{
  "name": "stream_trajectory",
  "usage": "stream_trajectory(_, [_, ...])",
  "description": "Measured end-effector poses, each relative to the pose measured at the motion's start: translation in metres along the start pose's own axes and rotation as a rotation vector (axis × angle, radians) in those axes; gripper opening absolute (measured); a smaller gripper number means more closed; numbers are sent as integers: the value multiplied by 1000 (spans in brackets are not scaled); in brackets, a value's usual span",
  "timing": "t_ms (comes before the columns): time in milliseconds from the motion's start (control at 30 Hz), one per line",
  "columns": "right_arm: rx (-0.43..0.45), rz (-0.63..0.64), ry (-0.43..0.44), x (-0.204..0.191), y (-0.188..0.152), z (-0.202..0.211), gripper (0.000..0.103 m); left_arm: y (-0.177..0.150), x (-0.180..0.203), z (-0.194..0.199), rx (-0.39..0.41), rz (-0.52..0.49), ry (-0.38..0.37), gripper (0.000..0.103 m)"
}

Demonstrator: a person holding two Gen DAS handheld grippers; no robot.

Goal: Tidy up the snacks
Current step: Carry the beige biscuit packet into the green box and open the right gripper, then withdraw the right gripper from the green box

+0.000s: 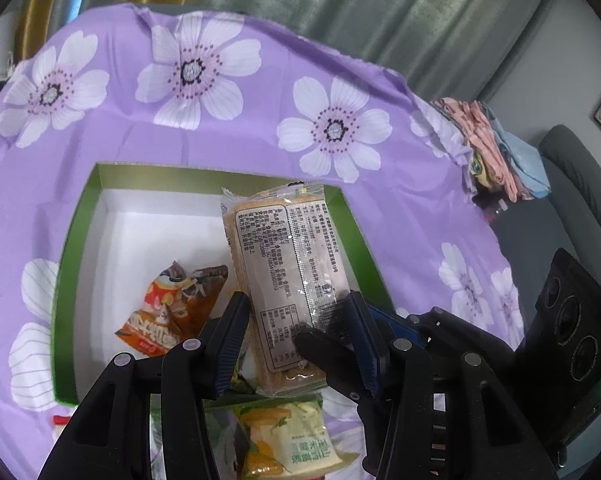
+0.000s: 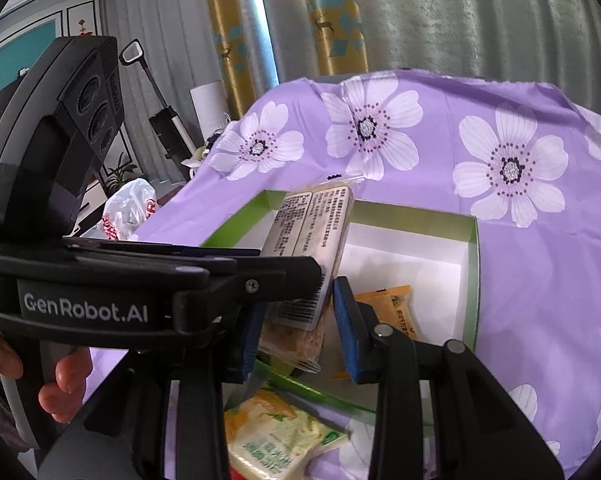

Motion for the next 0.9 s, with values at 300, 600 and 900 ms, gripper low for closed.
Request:
stream_trajectory(300, [-54, -32, -3, 14, -12, -19, 37, -6, -10, -24, -42, 38, 19, 50])
stream_trajectory(600, [-72, -44, -26, 19, -16, -19, 41, -6, -15, -22, -38, 35, 68, 50])
stream_trajectory(900, [-51, -49, -60, 18, -11, 2, 69, -7, -19, 3, -12, 15, 119, 78])
Point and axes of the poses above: each gripper's, at about its wrist camera, not at the fingertips, and z roughly against the way its jaws point, x to its right, y to its top, the point moved 4 cm from there along -z, roughly the way its jaws point, and after that the axes turned 10 degrees about x, right-handed, at the moved point
